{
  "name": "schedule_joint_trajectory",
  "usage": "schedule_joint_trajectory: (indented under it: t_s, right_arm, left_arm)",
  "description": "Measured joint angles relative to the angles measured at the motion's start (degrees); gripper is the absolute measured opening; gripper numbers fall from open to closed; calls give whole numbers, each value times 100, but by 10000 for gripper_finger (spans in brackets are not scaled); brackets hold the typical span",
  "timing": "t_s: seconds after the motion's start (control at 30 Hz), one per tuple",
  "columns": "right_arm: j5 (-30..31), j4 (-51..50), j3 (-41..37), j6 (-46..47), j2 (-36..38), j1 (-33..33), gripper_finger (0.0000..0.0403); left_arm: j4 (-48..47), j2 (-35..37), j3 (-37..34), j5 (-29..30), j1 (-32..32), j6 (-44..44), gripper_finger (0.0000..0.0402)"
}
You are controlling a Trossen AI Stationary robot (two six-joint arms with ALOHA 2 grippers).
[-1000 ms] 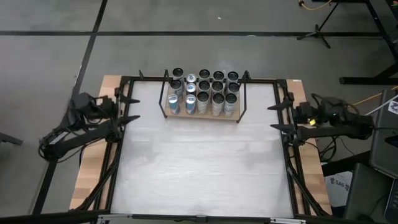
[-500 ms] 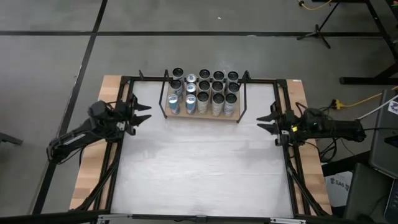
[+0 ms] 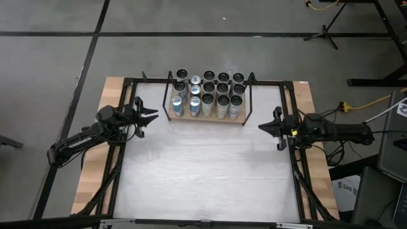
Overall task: Place canned beverage on shelf
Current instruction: Return to Home Position
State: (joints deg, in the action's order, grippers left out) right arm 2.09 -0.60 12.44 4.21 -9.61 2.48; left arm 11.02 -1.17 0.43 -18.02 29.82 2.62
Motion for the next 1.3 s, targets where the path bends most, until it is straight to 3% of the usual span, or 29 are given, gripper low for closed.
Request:
schedule_joint_trajectory:
  t_s: [0.2, 0.47, 1.1, 1.3]
  right_arm:
    - [-6, 52, -139, -2, 2, 11, 2]
    - [-9, 1239, -1204, -1, 2, 11, 0]
    - [0, 942, -1202, -5, -28, 11, 0]
    - [-5, 934, -1202, 13, -28, 11, 1]
  left_arm:
    - [-575, 0, 0, 272, 0, -20, 92]
    - [-800, -7, 0, 374, 0, -9, 92]
    - [-793, -7, 0, 411, -17, 128, 92]
    - [-786, 11, 0, 416, -370, 129, 92]
